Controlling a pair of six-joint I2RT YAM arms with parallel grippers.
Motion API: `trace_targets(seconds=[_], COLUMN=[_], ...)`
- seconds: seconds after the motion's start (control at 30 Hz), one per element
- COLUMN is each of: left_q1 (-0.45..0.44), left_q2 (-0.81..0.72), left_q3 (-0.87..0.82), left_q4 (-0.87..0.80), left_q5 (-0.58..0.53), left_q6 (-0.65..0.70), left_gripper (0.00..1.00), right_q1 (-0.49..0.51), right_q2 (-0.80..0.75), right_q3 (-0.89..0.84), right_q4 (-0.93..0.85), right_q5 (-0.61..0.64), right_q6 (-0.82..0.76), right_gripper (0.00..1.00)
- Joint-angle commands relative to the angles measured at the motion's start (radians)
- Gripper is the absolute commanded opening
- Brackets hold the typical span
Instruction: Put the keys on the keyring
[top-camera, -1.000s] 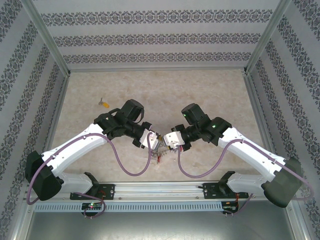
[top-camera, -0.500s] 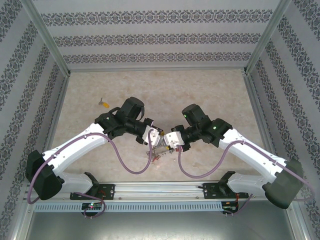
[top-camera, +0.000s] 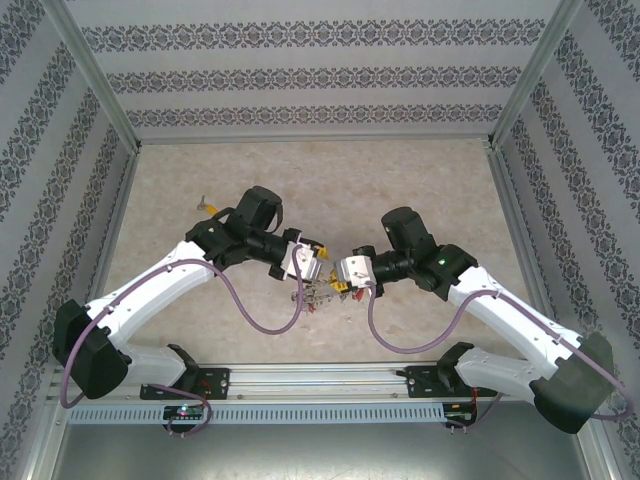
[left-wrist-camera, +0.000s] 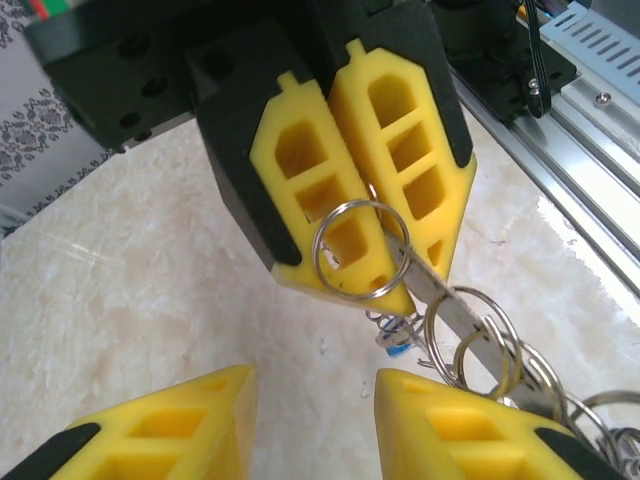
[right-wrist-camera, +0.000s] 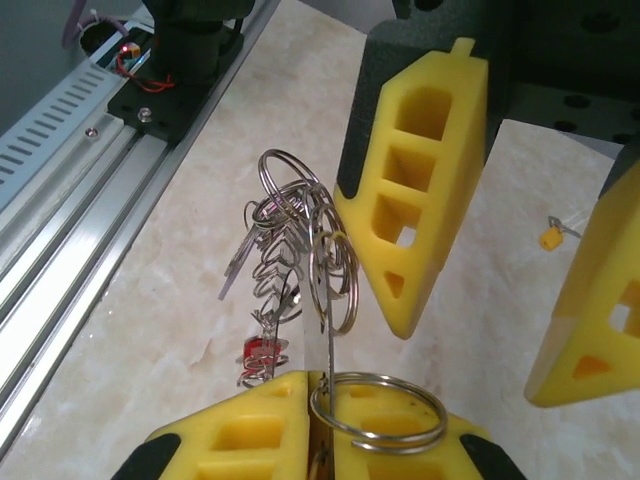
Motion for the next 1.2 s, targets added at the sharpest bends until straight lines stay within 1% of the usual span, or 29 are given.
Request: trace_targets(seconds=[0.0, 0.2, 0.33, 0.47, 0.57, 0.73, 1.0, 1.17], left_q1=[0.042, 0.054, 0.053, 0.049, 0.033, 0.009, -0.004, -0.035], left_q2=[-0.009, 0.005, 0.033, 0.059, 0.064, 0.086, 0.103, 0.129], left_q3=[0.042, 0.097, 0.116, 0.13, 0.101, 0.084, 0.081, 0.09], left_q4=[-0.041, -0.054, -0.06, -0.097, -0.052, -0.03, -0.027, -0.041], left_q5=[0.067, 0.136, 0.192, 0.231, 0.256, 0.2, 0.182, 0.121], left_q6=[-0.051, -0.102, -0.147, -0.161, -0.19, -0.226, -0.257, -0.279], left_gripper=[0.38, 0.43, 0.44, 0.45, 0.45, 0.44, 0.47, 0.44], right_q1=[-0.009, -0.009, -0.008, -0.008, -0.008, -0.008, -0.004, 0.009], right_q2=[-0.023, 0.001, 0.016, 0.019, 0.019, 0.021, 0.022, 0.022], right_q3=[-0.009, -0.01, -0.009, -0.007, -0.007, -0.002, 0.001, 0.008], right_q4=[0.076, 0.075, 0.077, 0.081, 0.081, 0.076, 0.07, 0.06], right_q5=[-0.075, -0.069, -0.059, -0.054, -0.054, -0.057, -0.052, -0.039], right_q6=[0.028, 0.025, 0.014, 0.009, 0.003, 0.003, -0.001, -0.004], right_gripper=[0.0, 0.0, 0.0, 0.0, 0.0, 0.0, 0.0, 0.0])
